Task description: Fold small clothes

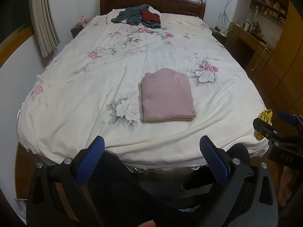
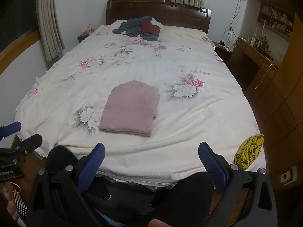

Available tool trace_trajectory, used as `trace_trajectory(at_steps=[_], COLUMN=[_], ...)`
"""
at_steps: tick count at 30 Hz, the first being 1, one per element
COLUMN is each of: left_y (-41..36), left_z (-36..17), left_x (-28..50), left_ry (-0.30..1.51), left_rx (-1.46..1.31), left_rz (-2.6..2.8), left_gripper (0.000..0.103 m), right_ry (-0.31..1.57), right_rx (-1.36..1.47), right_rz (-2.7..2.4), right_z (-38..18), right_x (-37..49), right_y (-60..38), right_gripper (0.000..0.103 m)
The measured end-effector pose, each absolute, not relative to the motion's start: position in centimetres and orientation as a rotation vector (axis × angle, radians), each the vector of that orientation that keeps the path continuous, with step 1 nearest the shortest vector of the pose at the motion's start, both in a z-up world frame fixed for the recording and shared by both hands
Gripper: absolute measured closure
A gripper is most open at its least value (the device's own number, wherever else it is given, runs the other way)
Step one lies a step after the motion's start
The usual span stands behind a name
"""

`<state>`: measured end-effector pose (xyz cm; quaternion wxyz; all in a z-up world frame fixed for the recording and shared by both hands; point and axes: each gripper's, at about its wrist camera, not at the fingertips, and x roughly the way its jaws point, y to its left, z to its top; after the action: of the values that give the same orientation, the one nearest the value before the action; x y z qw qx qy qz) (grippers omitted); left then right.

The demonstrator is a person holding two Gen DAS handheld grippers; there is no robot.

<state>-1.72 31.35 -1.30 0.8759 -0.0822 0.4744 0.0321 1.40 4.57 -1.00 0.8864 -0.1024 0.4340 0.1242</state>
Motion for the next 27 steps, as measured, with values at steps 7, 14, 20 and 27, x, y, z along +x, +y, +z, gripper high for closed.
trace_trajectory(at_steps=[7,14,20,27], left_y=[31.2,31.0,31.1,31.2], left_z=[-1.6,-1.4,-1.1,-1.0], left_x=[-1.6,-1.8,-1.8,-1.7], left_ry=[1.001,0.996,0.988,0.987], left_rx=[-0.163,-0.143,-0.137,-0.136], left_rz=[0.069,0.089,0.1,0.102], left_gripper=[0.003,0.003,0.003,0.003], right_ry=[0.909,0.911,0.907,0.904], right_rx=[-0.211,-0.21,-0.22,-0.225], right_rz=[0.263,0.278,0.288,0.291], right_z=[-1.1,-1.3,-1.3,-1.2], right_x=[1.4,1.6,1.7,1.8], right_y=[4.8,5.0,5.7,6.3], right_gripper=[0.004,0.004,0.004,0.004])
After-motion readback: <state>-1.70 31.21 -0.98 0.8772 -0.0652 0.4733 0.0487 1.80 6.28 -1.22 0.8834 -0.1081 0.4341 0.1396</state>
